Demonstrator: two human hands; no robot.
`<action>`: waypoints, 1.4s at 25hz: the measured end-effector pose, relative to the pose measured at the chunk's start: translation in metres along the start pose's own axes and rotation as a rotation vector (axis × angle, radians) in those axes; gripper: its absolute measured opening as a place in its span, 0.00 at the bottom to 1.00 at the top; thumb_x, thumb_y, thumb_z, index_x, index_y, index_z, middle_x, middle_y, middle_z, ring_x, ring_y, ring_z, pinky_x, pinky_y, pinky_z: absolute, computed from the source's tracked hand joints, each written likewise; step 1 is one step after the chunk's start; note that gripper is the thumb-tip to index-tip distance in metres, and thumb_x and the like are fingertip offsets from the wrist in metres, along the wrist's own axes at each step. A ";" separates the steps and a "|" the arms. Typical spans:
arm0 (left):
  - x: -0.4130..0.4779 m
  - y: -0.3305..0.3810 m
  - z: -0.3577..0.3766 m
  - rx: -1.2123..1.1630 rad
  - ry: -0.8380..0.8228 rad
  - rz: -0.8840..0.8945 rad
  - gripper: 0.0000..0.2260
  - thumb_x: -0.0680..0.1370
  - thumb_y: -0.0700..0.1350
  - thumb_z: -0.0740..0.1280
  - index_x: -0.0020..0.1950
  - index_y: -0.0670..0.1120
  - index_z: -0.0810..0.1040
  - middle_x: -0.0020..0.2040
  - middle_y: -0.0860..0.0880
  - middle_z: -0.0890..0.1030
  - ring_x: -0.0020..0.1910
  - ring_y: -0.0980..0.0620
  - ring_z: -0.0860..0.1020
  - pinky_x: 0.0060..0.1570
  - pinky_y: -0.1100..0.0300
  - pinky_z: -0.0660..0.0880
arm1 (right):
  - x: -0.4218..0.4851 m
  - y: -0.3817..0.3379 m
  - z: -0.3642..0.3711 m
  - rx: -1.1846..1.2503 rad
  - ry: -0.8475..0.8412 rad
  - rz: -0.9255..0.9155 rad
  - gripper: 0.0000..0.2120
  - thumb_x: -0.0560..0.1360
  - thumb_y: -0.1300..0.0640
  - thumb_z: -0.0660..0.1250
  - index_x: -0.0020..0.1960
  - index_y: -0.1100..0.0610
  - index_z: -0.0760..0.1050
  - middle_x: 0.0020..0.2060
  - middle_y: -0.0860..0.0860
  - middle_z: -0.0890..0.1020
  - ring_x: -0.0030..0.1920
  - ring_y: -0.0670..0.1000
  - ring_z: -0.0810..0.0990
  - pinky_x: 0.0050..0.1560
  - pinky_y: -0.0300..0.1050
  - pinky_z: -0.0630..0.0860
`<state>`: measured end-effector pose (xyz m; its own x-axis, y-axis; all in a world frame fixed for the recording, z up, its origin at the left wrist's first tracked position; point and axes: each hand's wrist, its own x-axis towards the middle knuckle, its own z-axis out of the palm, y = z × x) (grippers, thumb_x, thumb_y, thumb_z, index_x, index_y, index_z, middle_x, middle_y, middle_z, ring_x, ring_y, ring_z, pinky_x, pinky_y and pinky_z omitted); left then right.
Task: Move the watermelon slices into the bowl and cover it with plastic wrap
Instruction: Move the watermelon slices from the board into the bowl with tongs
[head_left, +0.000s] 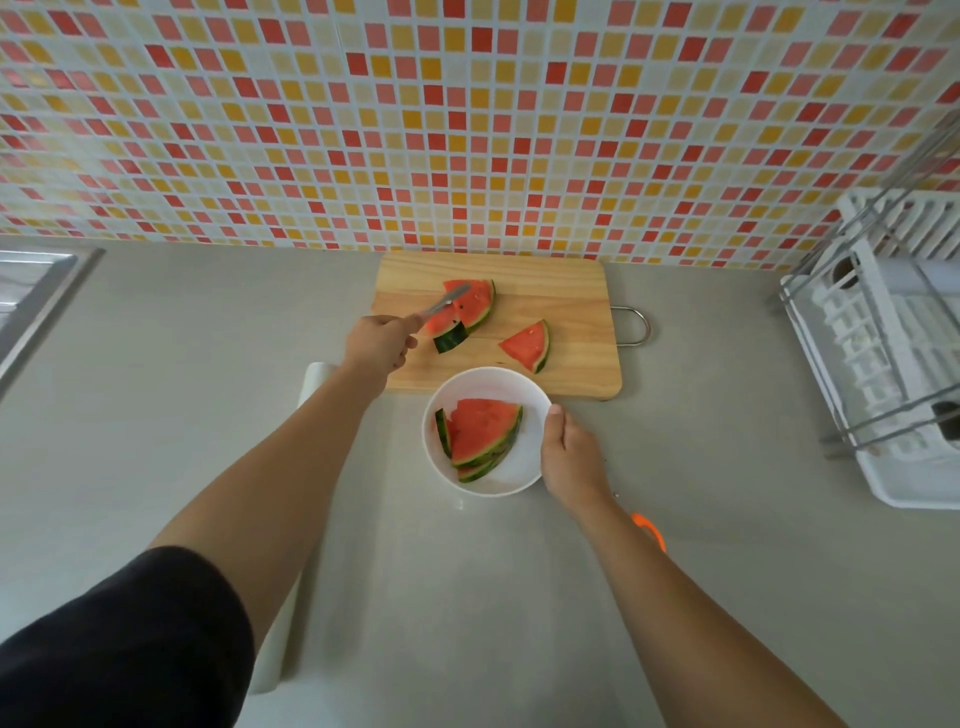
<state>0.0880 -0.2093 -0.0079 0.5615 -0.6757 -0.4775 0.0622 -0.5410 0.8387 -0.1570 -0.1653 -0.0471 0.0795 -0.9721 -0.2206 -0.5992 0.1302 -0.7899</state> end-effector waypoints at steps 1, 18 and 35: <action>0.004 0.001 0.002 -0.012 -0.014 -0.012 0.12 0.72 0.50 0.73 0.46 0.41 0.81 0.35 0.47 0.77 0.28 0.54 0.68 0.27 0.64 0.68 | 0.000 0.000 0.000 0.010 -0.001 0.001 0.20 0.80 0.49 0.48 0.40 0.57 0.72 0.32 0.47 0.75 0.37 0.52 0.74 0.39 0.45 0.65; -0.013 -0.006 -0.020 -0.370 -0.193 -0.158 0.07 0.76 0.42 0.68 0.44 0.37 0.79 0.28 0.50 0.70 0.20 0.59 0.62 0.17 0.70 0.58 | -0.006 -0.005 -0.004 0.046 -0.012 0.025 0.20 0.80 0.48 0.48 0.38 0.57 0.70 0.31 0.48 0.75 0.35 0.46 0.73 0.33 0.41 0.65; -0.106 -0.049 -0.048 0.045 -0.258 0.059 0.09 0.73 0.45 0.72 0.37 0.41 0.83 0.24 0.54 0.72 0.26 0.54 0.64 0.22 0.68 0.62 | -0.003 -0.005 -0.002 0.004 0.000 0.054 0.19 0.80 0.47 0.46 0.40 0.53 0.69 0.32 0.45 0.71 0.39 0.54 0.70 0.42 0.45 0.63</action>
<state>0.0649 -0.0874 0.0139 0.3340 -0.8089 -0.4839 -0.0043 -0.5146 0.8574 -0.1557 -0.1638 -0.0411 0.0472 -0.9638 -0.2624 -0.5993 0.1829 -0.7793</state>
